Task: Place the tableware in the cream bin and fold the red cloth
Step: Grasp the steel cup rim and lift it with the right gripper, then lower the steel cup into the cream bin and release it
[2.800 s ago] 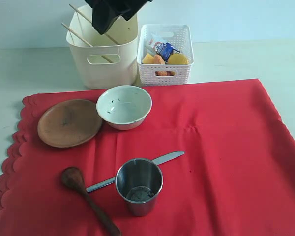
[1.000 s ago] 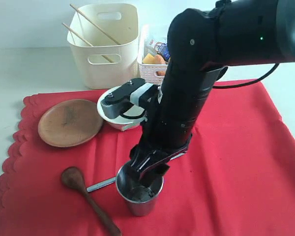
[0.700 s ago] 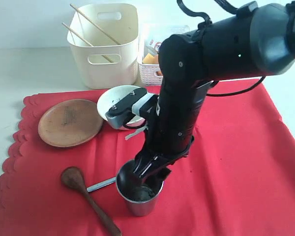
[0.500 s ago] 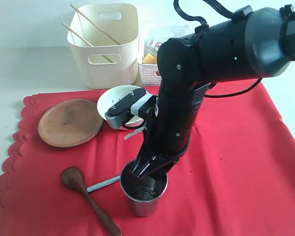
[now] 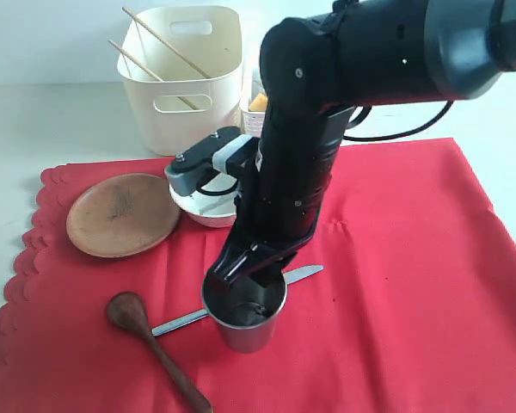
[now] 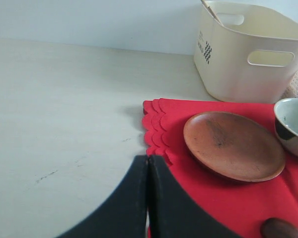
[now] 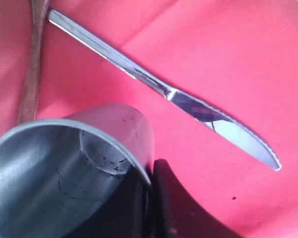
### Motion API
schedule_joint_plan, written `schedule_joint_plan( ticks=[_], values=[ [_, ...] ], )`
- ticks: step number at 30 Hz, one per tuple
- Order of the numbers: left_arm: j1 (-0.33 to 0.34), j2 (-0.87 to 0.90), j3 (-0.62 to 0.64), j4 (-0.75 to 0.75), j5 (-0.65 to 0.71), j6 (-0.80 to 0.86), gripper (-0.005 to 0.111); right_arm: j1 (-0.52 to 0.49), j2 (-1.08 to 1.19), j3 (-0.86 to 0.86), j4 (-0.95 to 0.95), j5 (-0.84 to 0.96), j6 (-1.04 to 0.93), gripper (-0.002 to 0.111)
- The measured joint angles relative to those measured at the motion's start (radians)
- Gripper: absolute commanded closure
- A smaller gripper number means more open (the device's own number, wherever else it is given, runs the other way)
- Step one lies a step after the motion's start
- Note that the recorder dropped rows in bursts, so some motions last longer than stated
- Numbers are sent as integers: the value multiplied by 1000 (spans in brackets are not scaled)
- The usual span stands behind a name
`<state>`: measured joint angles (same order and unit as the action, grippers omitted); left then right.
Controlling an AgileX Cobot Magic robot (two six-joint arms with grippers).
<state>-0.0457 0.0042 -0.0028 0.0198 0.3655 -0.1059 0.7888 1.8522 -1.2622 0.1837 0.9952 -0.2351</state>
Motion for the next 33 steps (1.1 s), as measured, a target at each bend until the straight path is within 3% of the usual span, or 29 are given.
schedule_joint_plan(
  ticks=[10,19,33],
  values=[
    [0,0,0,0,0,0,107,0,-12,-176,0,6,0,108],
    [0,0,0,0,0,0,107,1,-16,-408,-48,-118,0,108],
    [0,0,0,0,0,0,107,1,251,-835,-499,-177,235,108]
  ],
)
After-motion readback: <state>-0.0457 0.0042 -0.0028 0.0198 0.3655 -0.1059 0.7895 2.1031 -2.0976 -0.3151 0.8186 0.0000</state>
